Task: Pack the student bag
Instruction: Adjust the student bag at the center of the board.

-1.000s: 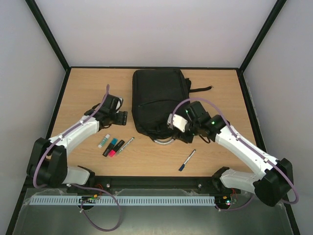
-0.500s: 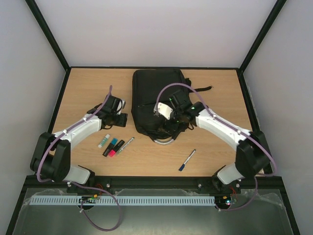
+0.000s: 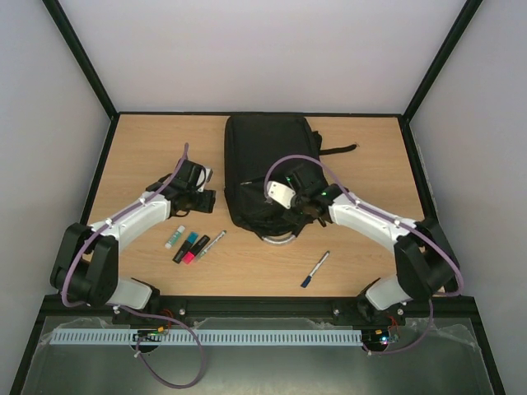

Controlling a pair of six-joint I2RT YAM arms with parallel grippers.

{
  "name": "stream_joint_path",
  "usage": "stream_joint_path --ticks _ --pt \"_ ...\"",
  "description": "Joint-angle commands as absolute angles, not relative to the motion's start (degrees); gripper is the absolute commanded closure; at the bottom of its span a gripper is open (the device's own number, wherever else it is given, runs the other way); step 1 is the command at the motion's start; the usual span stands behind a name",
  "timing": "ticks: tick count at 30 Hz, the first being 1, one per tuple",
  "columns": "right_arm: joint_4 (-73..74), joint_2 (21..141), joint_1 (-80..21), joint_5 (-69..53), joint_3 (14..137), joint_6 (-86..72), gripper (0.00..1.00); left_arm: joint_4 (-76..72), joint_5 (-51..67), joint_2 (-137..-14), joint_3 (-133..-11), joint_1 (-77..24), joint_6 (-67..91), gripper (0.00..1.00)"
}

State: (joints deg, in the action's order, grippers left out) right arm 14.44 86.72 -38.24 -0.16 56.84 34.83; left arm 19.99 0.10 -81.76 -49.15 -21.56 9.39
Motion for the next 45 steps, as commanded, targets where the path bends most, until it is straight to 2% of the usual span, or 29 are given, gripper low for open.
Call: stream_joint_path --ticks 1,6,11,14,15,16,18,19,22,24,26,36,45 --pt "16.6 79.9 -34.6 3.2 51.4 38.2 0.99 17.5 6.1 -79.4 -49.2 -21.6 8.8 0.39" --pt "18.3 74.8 -29.8 3.1 49.5 40.9 0.99 15.4 6.7 -77.5 -48.8 -29.0 11.5 0.41" --pt "18.8 75.1 -25.4 2.2 51.8 39.3 0.99 9.3 5.4 -77.4 -46.6 -35.7 13.6 0.42" --pt "21.6 76.1 -24.9 -0.1 53.1 37.1 0.94 6.5 4.8 -78.2 -46.0 -37.0 13.7 0.49" --pt "22.7 76.0 -24.9 -1.8 53.3 36.6 0.89 5.6 4.4 -78.6 -45.8 -37.0 13.8 0.53" --pt "24.8 75.7 -24.9 -4.2 53.7 36.6 0.79 5.5 4.1 -79.1 -45.9 -37.0 13.7 0.57" --pt "31.2 75.1 -24.9 -11.3 55.9 37.9 0.52 5.3 3.8 -80.0 -46.1 -37.0 13.3 0.59" --pt "34.4 74.9 -24.9 -15.4 57.5 38.1 0.45 4.9 3.5 -80.3 -45.8 -37.0 13.0 0.58" --pt "40.5 74.3 -24.9 -21.3 62.7 37.6 0.36 3.3 1.8 -81.2 -44.2 -36.9 12.9 0.47" --pt "40.8 74.2 -24.9 -24.1 65.3 35.2 0.34 1.9 1.4 -82.0 -43.6 -36.6 13.5 0.42" --pt "41.1 75.0 -25.1 -27.8 66.4 34.5 0.27 -0.2 1.7 -83.0 -42.9 -36.5 14.0 0.39" --pt "29.6 77.8 -26.4 -27.0 61.0 26.4 0.24 -8.8 7.8 -89.6 -43.5 -37.7 14.7 0.38" --pt "26.1 73.6 -25.9 -16.2 58.9 22.3 0.24 -8.8 7.3 -103.6 -57.3 -47.8 12.1 0.44"
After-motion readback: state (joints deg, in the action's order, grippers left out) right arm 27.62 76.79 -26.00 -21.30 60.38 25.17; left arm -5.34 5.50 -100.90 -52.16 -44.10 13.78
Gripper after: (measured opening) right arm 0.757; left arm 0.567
